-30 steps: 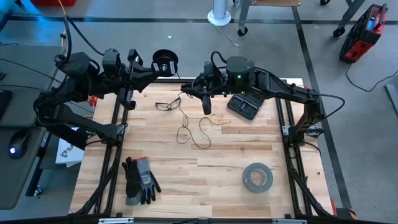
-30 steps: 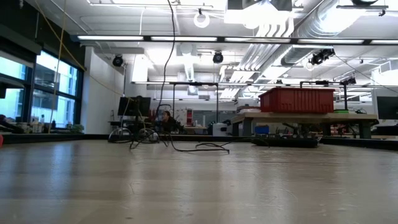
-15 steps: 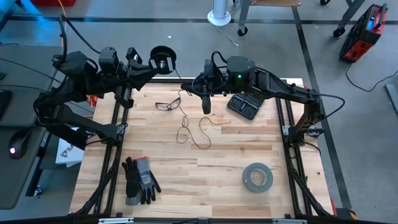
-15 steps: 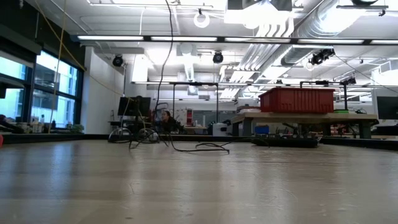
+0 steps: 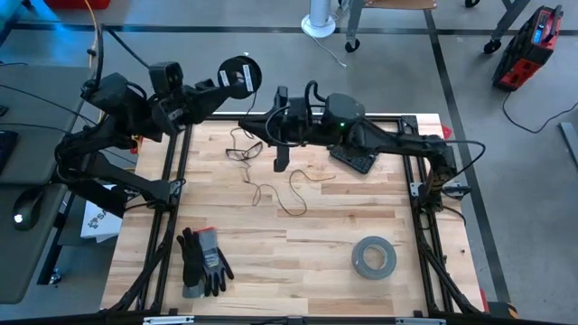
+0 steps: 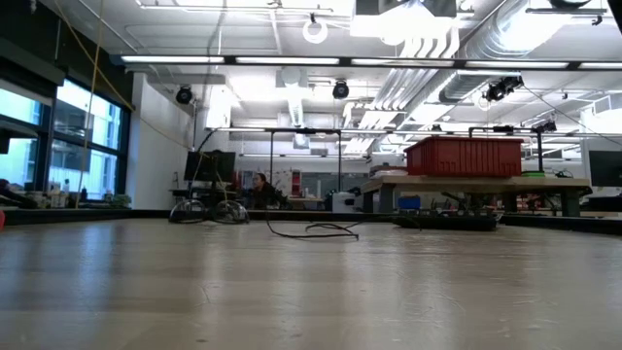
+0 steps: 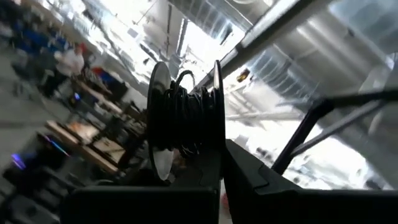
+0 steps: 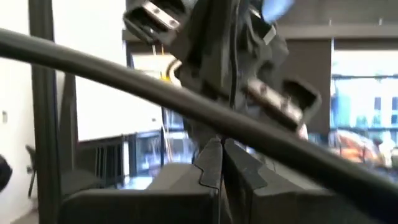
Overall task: Coil cords
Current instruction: Coil the black wire on the black spool
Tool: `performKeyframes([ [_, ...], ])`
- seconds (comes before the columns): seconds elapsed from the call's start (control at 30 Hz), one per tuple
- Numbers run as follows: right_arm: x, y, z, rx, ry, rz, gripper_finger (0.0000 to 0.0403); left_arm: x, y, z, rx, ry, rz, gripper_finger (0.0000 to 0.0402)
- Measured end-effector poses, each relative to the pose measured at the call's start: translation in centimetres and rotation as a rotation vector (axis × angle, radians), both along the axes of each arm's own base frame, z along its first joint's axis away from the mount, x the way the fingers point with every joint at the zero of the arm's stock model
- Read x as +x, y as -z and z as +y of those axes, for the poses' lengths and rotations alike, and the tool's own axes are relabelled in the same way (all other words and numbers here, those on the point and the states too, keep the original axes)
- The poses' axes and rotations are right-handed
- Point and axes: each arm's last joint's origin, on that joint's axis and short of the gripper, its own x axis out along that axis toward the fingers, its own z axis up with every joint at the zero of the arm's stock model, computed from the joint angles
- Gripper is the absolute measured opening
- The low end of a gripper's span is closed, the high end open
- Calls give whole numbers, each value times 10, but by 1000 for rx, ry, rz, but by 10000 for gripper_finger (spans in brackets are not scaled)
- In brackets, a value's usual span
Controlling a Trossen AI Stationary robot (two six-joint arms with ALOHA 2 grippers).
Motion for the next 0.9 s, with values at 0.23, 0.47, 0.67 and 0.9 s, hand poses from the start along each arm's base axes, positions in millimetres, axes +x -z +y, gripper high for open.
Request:
performKeyframes([
  [0.23,14,6,0,-3,-18,-128,1,3,1,0,-224,106,-23,1],
  [0.47,11,0,3,-38,-11,-202,0,10,9,-1,-377,190,41,1],
  [0.67,11,0,2,-55,-3,-212,0,11,13,0,-514,239,59,1],
  [0.9,11,0,0,-99,104,-214,0,11,13,-6,-602,299,59,1],
])
